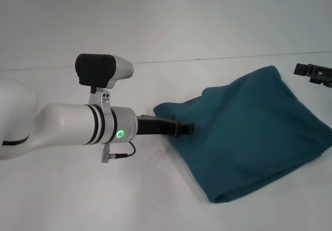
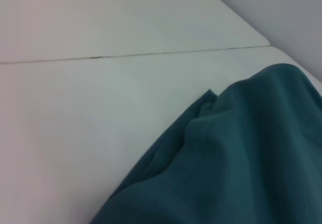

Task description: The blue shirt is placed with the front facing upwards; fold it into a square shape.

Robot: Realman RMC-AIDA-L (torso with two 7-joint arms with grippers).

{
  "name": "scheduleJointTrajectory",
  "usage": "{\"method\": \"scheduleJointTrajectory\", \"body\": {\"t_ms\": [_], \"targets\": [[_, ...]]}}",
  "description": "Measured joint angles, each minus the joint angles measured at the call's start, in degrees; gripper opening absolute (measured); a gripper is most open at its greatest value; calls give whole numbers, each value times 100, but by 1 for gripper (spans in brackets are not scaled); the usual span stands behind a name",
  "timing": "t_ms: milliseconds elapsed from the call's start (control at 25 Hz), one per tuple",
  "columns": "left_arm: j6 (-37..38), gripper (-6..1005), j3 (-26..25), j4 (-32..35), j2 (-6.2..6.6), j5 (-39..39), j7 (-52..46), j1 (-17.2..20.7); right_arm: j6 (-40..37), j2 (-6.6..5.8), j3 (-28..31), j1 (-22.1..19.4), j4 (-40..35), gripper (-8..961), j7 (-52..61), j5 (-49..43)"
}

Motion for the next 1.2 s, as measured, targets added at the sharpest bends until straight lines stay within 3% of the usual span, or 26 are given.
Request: {"method": "scheduleJointTrajectory", "body": {"t_ms": [280, 480, 600, 800, 1000, 1200], "targets": [[-55, 604, 125, 1, 0, -14, 18, -30, -1, 15, 16, 4, 5, 898, -1, 19], [-78, 396, 124, 1, 0, -14, 20, -28, -3, 19, 16, 4, 5, 898, -19, 53], [-131, 171, 125, 1, 0, -14, 20, -24, -5, 20, 16, 4, 5, 898, -20, 53], [-146, -4, 131, 5, 0, -14, 25, -32, 19, 24, 16, 2, 5, 898, -22, 53], [-149, 0, 108, 18, 0, -14, 25, -20, 77, -5, -28, -42, 25, 897, 12, -16], [-130, 0, 95, 70, 0, -14, 25, 7, 90, -119, -15, -96, 126, 893, 327, -499]]}}
